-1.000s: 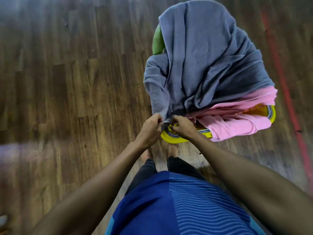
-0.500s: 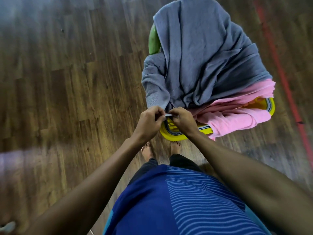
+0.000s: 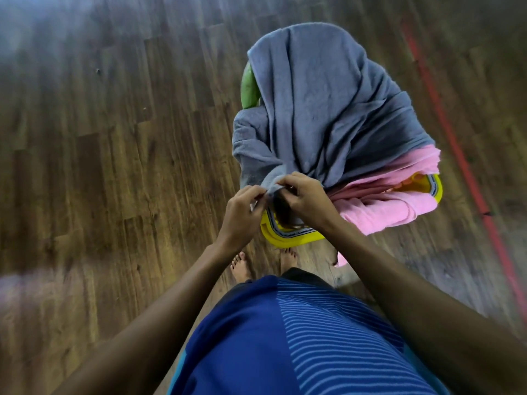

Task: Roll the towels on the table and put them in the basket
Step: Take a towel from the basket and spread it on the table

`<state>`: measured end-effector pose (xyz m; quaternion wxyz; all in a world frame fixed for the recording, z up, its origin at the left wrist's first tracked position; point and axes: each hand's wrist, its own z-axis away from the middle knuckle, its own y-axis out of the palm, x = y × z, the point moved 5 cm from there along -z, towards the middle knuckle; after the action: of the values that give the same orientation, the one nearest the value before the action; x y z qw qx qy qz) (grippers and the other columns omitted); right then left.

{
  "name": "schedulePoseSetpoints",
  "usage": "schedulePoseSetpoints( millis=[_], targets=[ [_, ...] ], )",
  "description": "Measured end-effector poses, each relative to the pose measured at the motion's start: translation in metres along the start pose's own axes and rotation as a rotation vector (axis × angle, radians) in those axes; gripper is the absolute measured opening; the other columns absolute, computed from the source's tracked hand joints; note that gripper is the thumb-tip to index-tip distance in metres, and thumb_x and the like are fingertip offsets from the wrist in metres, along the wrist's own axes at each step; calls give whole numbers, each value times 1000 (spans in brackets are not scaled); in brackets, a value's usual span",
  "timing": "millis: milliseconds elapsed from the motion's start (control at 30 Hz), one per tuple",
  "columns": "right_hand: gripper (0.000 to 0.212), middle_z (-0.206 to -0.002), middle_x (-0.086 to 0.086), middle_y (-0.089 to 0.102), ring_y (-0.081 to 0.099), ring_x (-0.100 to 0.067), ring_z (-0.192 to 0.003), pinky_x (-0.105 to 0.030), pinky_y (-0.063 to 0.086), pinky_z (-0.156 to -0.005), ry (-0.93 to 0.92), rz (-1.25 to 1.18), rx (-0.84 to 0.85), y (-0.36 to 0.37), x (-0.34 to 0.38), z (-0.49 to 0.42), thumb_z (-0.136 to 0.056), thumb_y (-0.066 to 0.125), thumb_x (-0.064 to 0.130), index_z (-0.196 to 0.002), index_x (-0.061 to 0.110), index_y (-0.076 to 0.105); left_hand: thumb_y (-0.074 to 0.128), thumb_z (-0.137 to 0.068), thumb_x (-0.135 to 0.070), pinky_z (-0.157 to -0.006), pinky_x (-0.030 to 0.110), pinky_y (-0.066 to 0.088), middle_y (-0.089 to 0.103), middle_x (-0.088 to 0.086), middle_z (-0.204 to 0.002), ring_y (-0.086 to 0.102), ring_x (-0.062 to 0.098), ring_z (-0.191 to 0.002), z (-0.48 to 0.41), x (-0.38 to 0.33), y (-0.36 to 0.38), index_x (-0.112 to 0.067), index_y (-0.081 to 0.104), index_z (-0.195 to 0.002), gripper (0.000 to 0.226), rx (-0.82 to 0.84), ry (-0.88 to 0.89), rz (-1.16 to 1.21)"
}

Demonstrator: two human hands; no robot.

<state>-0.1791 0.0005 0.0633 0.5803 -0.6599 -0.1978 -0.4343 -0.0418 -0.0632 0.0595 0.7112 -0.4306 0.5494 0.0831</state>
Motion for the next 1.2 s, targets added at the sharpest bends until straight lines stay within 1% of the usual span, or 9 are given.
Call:
schedulePoseSetpoints(
  millis=[100,200,333,500,633,733,900,1067,1200],
  targets=[
    [8,-74,5,62,52,-3,-71,-23,40,-66,63,-31,38,-3,-4,1,-88,66,17,-87,11,71,51,-98,-14,-62,40,46,54,1,-78,52,17,-70,-1,-15,-8,-8,57,-85,15,-20,11,92],
    [29,-53,10,47,41,0,-55,-23,35,-55,161,-112,169,4,-15,9,-90,67,26,-62,26,56,47,-98,-13,-60,39,41,50,5,-74,48,22,-67,-5,-26,-18,-7,52,-81,19,-42,54,103],
    [21,-59,7,45,39,-4,-54,-16,31,-47,273,-390,177,0,-26,23,-90,67,13,-70,15,61,47,-98,-11,-60,31,39,49,5,-73,46,18,-67,-7,-25,-33,-6,51,-79,20,-89,74,60],
    [10,-79,1,61,53,-5,-78,-21,42,-71,184,-484,111,-35,-5,15,-90,67,16,-88,8,71,47,-98,-8,-60,36,42,53,8,-72,51,22,-67,-3,-2,-45,-5,55,-81,19,-124,-23,21],
    [15,-82,-2,65,57,-6,-79,-24,46,-72,48,-431,140,-58,34,2,-93,63,12,-93,-1,71,53,-96,-13,-71,32,48,61,3,-86,58,16,-81,-9,-6,-44,-11,61,-91,9,-65,-18,40],
    [15,-83,-6,71,62,-10,-77,-27,50,-74,-18,-346,160,-60,52,-5,-92,64,15,-92,3,72,56,-93,-24,-84,26,50,62,-5,-104,59,14,-101,-12,-33,-37,-17,65,-107,18,36,90,116],
    [12,-73,4,66,57,-4,-72,-25,46,-70,-13,-316,178,-59,58,-8,-90,68,21,-83,13,72,53,-95,-16,-70,24,46,61,-9,-83,58,6,-79,-19,-60,-39,-9,65,-93,14,11,179,98],
    [30,-65,3,46,43,-5,-63,-17,34,-59,60,-302,321,-58,40,4,-92,65,27,-74,4,59,43,-97,-20,-63,32,39,52,1,-73,46,9,-68,-15,-58,-44,-8,53,-79,23,2,96,204],
    [22,-69,5,47,43,-6,-69,-21,33,-64,153,-372,304,-62,9,19,-91,65,21,-71,17,57,42,-95,-21,-65,28,37,48,3,-72,43,8,-69,-9,-52,-49,-10,49,-76,24,14,40,251]
  ],
)
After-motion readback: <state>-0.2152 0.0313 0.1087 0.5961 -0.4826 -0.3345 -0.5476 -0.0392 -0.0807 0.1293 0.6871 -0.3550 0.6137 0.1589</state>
